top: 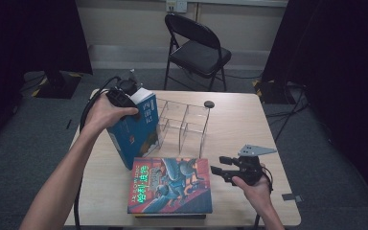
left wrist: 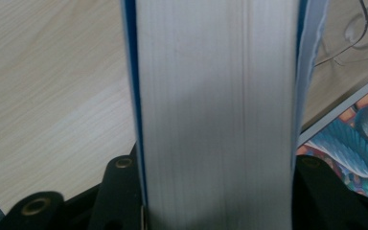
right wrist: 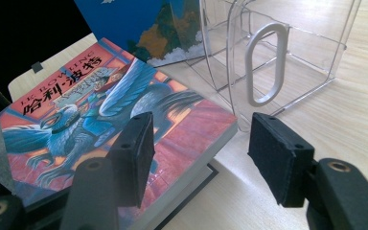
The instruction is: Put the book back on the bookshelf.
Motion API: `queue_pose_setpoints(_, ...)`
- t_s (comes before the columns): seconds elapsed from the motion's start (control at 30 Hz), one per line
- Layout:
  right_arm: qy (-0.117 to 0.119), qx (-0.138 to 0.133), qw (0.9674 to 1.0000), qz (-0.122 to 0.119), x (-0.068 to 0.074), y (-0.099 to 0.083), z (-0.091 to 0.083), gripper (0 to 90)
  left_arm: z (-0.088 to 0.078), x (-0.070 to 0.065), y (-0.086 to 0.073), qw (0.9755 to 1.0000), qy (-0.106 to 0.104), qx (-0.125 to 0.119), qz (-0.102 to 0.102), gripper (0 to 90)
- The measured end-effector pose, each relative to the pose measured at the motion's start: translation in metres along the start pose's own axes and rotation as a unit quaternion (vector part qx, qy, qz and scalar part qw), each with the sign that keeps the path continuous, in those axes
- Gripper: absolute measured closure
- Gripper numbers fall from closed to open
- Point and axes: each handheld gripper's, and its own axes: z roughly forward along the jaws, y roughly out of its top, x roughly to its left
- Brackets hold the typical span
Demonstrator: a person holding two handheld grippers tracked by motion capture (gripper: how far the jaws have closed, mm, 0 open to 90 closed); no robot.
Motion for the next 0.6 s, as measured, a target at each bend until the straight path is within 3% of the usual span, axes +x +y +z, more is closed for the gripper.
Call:
queue_pose_setpoints(0.2,-0.003,0.001,1.0,0.006,-0.0034,-0.0016,-0.001,41.8,-0.001,-0.0042,0.002,0.9999,0.002,0.01,-0.013,60.6)
queue_pose_setpoints(0.3,-0.002,0.0,1.0,0.006,-0.0039,-0.0012,-0.0011,41.8,-0.0022,-0.009,0.0038,0.9997,0.007,0.019,-0.012,61.0)
queue_pose_setpoints(0.6,-0.001,0.001,1.0,0.005,-0.0047,-0.0005,0.0005,42.3,-0.0034,-0.0064,0.0064,0.9996,0.01,0.024,-0.007,61.1)
